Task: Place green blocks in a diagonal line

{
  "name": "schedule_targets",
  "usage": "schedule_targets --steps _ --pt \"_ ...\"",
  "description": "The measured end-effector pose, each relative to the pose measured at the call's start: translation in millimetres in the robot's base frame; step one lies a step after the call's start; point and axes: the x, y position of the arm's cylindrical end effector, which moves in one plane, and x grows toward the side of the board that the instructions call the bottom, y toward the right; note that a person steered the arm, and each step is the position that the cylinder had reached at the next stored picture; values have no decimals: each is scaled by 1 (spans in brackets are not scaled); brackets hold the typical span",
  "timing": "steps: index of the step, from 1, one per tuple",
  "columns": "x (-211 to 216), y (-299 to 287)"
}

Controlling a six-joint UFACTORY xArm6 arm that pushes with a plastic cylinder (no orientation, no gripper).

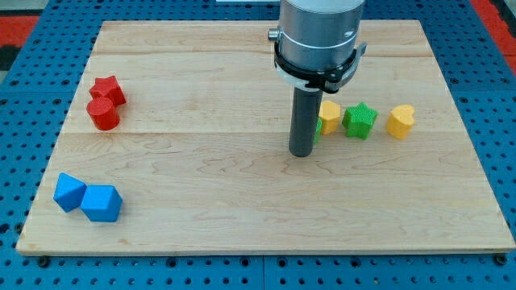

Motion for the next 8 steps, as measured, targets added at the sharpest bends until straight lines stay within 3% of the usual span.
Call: schedule_targets --steps 1,2,5,8 --pt "15 38" --pt "2 90" --pt "-74 102" --pt "-182 52"
